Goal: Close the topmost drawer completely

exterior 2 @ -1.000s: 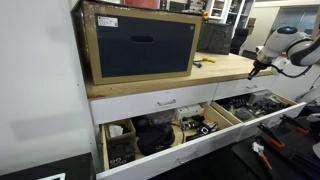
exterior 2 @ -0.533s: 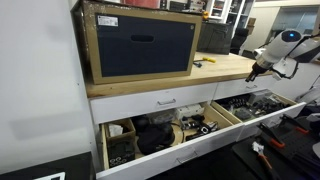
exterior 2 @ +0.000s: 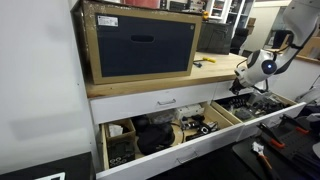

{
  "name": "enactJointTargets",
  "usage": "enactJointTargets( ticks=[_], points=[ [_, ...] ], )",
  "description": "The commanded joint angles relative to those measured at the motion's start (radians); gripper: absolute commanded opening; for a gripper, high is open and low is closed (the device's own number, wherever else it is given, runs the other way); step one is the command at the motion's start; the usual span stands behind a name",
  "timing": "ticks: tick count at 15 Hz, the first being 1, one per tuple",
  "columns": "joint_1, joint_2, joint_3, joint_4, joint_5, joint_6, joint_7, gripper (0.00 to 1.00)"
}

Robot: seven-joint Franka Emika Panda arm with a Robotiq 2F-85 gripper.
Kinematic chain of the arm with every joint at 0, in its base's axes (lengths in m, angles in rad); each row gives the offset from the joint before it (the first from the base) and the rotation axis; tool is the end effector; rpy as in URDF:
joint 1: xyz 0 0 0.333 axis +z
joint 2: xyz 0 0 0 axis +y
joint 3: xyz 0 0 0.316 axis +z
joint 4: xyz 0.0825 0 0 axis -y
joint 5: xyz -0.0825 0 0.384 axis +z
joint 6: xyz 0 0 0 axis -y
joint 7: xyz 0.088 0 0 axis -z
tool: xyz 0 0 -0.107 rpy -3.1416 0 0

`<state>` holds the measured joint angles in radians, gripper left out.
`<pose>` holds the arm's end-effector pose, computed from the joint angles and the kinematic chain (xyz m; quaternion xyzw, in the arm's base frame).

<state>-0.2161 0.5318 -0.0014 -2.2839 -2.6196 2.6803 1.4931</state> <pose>0.4428 -0.0820 0.0896 0.8422 0.3912 0.2064 0.3083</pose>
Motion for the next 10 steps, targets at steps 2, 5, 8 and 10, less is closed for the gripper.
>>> enactJointTargets(
  ticks=[2,5,8,10],
  points=[
    [-0.006,0.179,0.085,0.16,0.013,-0.16,-0.096,0.0],
    [-0.026,0.207,0.095,0.183,-0.015,-0.204,-0.13,0.0],
    [-0.029,0.192,0.107,0.184,0.001,-0.202,-0.159,0.0],
    [-0.06,0.163,0.103,0.153,0.003,-0.159,-0.155,0.0]
  ],
)
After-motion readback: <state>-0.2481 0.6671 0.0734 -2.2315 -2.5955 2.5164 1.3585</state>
